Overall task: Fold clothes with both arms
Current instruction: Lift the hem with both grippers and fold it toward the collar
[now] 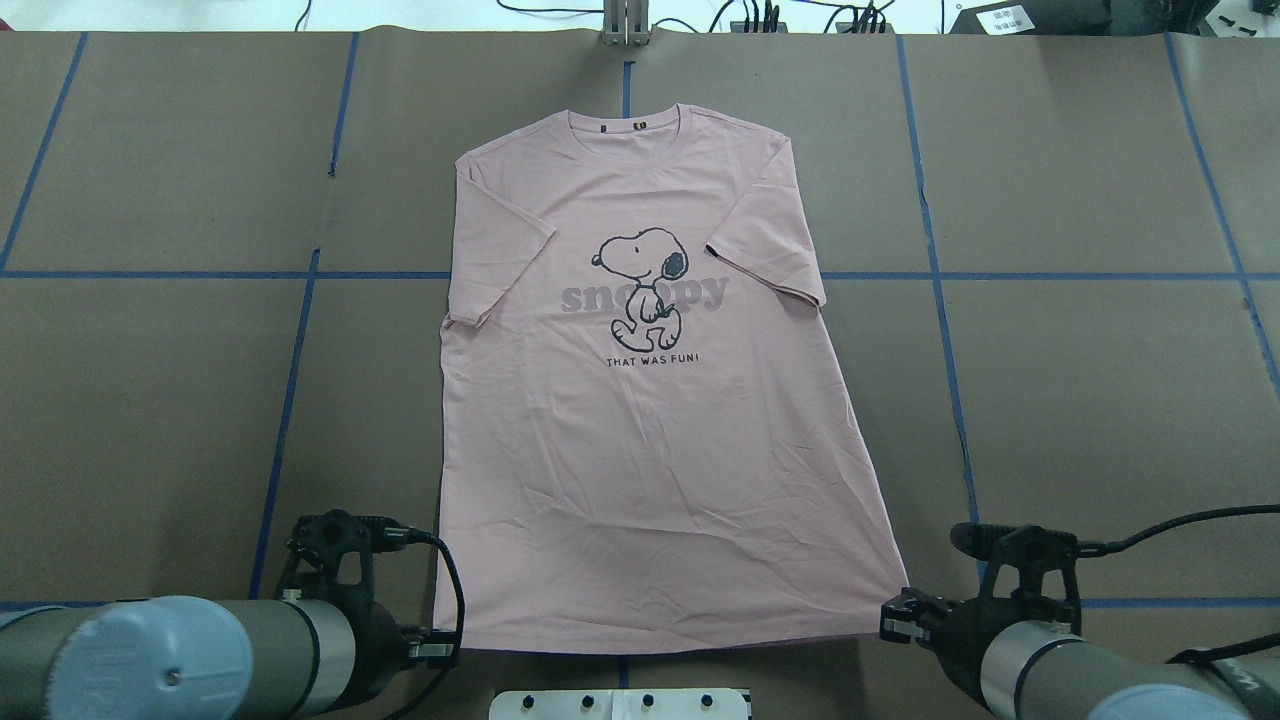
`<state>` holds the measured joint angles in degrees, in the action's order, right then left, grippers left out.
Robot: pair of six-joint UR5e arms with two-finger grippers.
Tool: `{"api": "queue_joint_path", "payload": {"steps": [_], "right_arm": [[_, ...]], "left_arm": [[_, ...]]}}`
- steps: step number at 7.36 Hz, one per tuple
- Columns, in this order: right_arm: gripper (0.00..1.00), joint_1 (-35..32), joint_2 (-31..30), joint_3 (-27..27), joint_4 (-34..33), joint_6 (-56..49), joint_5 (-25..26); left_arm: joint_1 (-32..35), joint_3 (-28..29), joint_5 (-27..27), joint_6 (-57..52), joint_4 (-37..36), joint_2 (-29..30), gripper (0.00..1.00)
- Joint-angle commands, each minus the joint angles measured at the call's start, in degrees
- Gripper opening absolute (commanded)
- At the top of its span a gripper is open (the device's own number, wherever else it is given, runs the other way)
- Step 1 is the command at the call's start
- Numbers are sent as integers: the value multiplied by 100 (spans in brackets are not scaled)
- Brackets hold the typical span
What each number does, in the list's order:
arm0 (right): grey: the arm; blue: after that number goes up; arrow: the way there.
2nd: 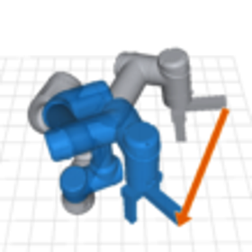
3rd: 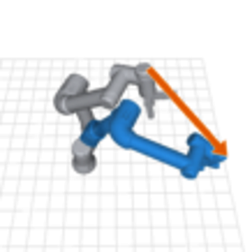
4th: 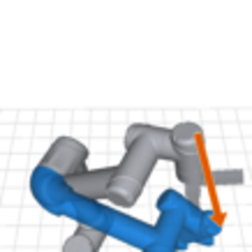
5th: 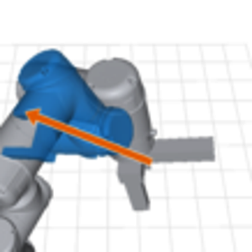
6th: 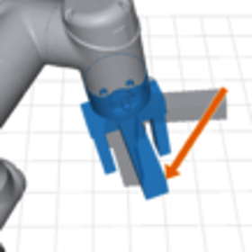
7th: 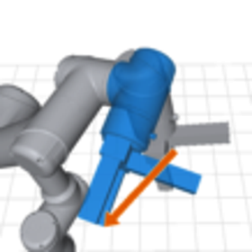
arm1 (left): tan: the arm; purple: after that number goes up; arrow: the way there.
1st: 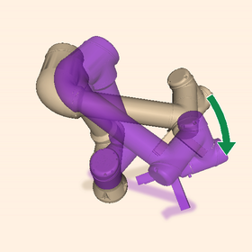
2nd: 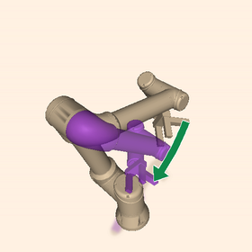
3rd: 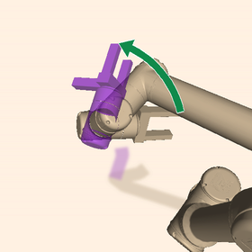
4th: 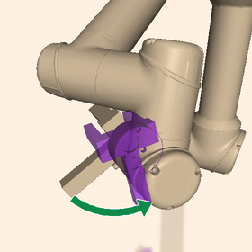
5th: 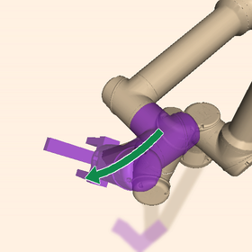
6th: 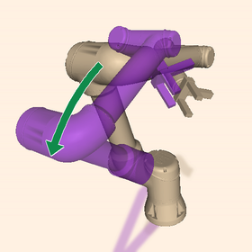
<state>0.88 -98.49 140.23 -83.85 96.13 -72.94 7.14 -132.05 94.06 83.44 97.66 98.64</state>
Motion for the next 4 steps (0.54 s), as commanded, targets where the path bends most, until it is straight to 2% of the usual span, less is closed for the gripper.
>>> {"api": "queue_joint_path", "payload": {"steps": [1,2,3,4], "right_arm": [[0,-287,100,1929,-1784,-24,-935],[0,-812,458,2007,-1993,-103,-1629],[0,-1008,479,1991,-2021,-512,-1679],[0,-1167,506,1877,-2030,-769,-1697]], "left_arm": [[661,-1695,795,-371,-1864,381,0],[1257,-1945,1338,-398,-2639,1019,0],[1359,-1878,1465,-434,-2847,1348,0],[1386,-1695,1458,-860,-2849,1377,0]]}}
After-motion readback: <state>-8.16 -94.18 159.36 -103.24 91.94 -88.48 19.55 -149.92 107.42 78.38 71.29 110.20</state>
